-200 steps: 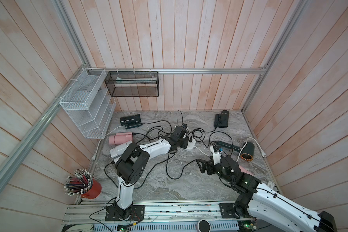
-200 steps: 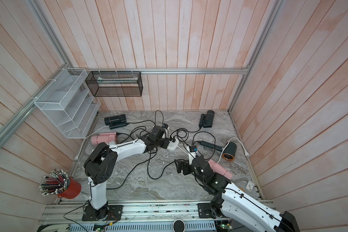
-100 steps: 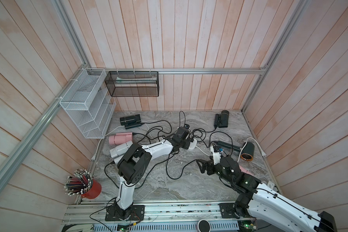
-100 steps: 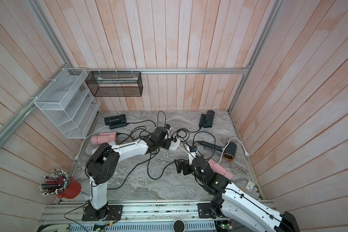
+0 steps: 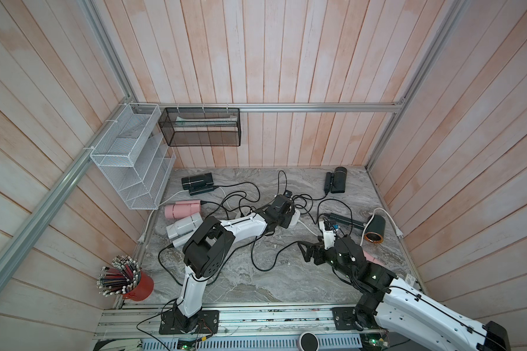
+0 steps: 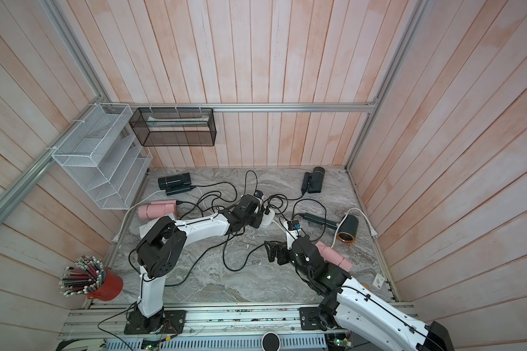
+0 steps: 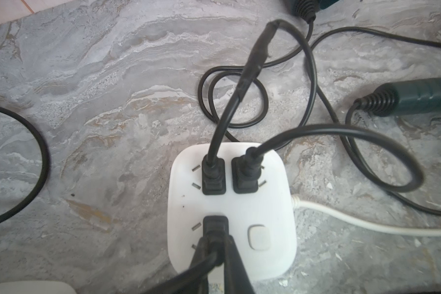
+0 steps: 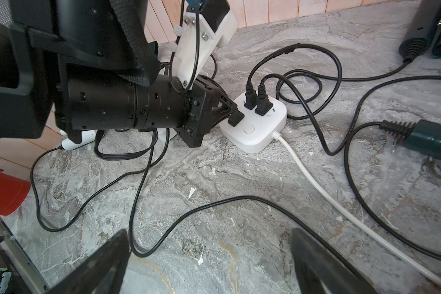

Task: Charge the blow dryers
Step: Insert the plug into the socket.

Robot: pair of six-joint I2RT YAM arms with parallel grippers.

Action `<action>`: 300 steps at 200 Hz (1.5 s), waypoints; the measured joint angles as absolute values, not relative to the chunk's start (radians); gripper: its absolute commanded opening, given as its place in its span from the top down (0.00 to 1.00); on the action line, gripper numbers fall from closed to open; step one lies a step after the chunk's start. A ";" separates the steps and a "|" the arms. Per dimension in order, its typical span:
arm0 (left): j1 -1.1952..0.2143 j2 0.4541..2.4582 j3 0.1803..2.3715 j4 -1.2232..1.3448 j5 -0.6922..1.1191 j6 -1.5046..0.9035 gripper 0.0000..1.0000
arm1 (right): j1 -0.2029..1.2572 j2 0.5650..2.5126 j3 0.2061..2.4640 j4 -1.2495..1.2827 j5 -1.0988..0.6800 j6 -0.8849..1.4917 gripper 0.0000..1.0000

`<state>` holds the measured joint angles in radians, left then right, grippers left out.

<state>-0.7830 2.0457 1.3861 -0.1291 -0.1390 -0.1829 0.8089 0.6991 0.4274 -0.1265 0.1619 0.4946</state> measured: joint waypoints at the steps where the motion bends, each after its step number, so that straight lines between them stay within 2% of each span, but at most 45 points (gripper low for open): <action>1: -0.783 2.046 1.386 -0.129 -0.139 -0.183 0.91 | 0.809 0.699 0.427 -0.126 0.162 0.495 0.01; 300: -0.788 2.097 1.518 -0.273 -0.131 -0.191 0.91 | 0.809 0.689 0.423 -0.136 0.183 0.503 0.02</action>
<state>-0.7883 2.0972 1.5177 -0.2733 -0.1314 -0.1913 0.8089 0.6891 0.4232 -0.1364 0.1833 0.5026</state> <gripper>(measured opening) 0.133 0.985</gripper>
